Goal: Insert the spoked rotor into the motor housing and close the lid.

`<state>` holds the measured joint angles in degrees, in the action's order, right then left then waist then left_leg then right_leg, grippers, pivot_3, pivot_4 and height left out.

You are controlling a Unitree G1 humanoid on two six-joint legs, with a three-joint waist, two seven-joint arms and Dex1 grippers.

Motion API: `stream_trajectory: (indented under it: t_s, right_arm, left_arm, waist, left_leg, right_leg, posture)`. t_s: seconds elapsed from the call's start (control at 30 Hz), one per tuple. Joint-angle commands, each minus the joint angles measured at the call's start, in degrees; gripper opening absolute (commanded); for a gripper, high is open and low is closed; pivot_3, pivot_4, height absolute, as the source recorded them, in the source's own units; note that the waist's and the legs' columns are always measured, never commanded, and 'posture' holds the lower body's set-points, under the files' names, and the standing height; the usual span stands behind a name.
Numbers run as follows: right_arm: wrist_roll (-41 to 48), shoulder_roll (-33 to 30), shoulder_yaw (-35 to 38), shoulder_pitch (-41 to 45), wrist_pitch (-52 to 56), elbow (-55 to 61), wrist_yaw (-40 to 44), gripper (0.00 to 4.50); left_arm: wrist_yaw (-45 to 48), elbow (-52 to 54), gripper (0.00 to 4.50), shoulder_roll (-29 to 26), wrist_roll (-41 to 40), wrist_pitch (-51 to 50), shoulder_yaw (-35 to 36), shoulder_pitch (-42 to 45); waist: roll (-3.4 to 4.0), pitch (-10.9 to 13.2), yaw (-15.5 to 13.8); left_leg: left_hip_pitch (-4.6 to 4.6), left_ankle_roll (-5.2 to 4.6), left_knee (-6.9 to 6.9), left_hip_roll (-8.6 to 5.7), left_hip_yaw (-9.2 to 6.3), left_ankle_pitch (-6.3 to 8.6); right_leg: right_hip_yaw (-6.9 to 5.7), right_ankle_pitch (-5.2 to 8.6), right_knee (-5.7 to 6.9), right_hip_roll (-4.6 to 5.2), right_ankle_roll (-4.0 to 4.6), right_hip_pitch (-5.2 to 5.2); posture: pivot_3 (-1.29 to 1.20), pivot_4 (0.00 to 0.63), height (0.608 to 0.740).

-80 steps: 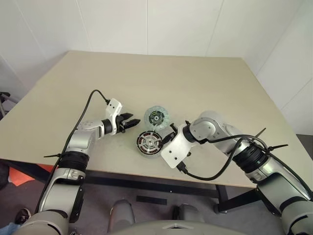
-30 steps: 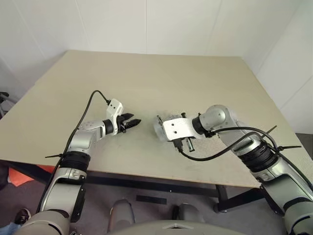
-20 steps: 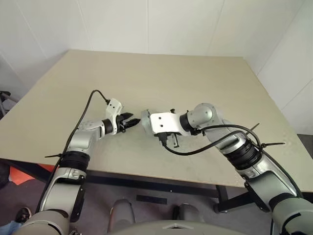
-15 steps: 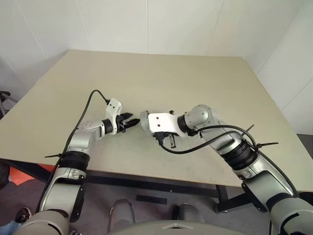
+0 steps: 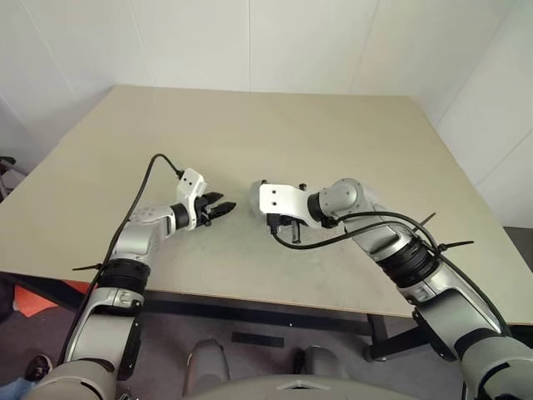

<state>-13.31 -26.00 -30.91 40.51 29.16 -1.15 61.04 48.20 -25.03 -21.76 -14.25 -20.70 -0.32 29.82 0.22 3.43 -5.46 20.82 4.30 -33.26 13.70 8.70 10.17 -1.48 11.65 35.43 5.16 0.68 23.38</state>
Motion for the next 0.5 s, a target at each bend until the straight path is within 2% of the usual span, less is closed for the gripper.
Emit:
stream_trajectory:
  t_s: [0.03, 0.23, 0.3, 0.37, 0.5]
  right_arm:
    - [0.8, 1.3, 2.8, 3.0, 1.9, 1.1, -1.6, 0.0]
    - [2.5, 4.2, 2.6, 4.0, 6.0, -3.2, -2.1, 0.0]
    - [2.7, 4.3, 2.5, 4.4, 5.9, -3.6, -2.2, 0.69]
    - [2.8, 4.9, 2.9, 4.9, 6.1, -4.1, -3.4, 1.18]
    - [3.8, 5.4, 3.9, 6.0, 7.0, -4.2, -4.1, 2.63]
  left_arm:
    - [-0.4, 3.6, 2.77, -1.3, -1.1, -0.6, 1.7, -0.7]
    - [-1.3, 6.6, 2.77, -1.8, -1.5, -1.9, 2.5, -2.7]
    - [-1.6, 7.4, 2.77, -2.0, -1.7, -2.3, 2.7, -3.1]
    - [-1.9, 8.0, 2.77, -2.1, -1.8, -2.6, 2.8, -3.6]
    - [-2.2, 8.8, 2.77, -2.1, -2.0, -3.0, 2.8, -4.0]
  waist:
    - [0.0, 0.0, 0.0]
    - [0.0, 0.0, -0.1]
    - [0.0, 0.0, -0.2]
    - [0.0, 0.0, -0.1]
    - [0.0, 0.0, 0.0]
  left_leg:
    - [0.0, 0.0, 0.01, 0.0, 0.0, 0.0]
    - [0.0, 0.01, 0.02, 0.0, 0.0, -0.01]
    - [0.0, 0.01, 0.02, -0.01, 0.0, -0.01]
    - [0.0, 0.03, 0.02, -0.01, 0.0, -0.02]
    - [-0.05, 0.1, 0.04, 0.01, -0.01, -0.06]
  right_leg:
    - [0.0, 0.0, 0.0, 0.0, 0.0, 0.0]
    - [-0.01, 0.0, 0.01, 0.0, 0.0, 0.0]
    - [-0.01, 0.0, 0.01, 0.01, 0.0, -0.01]
    - [-0.01, 0.0, 0.01, 0.01, 0.0, -0.01]
    - [-0.01, 0.0, 0.04, -0.01, 0.0, -0.01]
  posture:
    - [0.0, 0.0, 0.74]
    - [0.0, 0.0, 0.74]
    - [0.0, 0.0, 0.74]
    - [0.0, 0.0, 0.74]
    - [0.0, 0.0, 0.74]
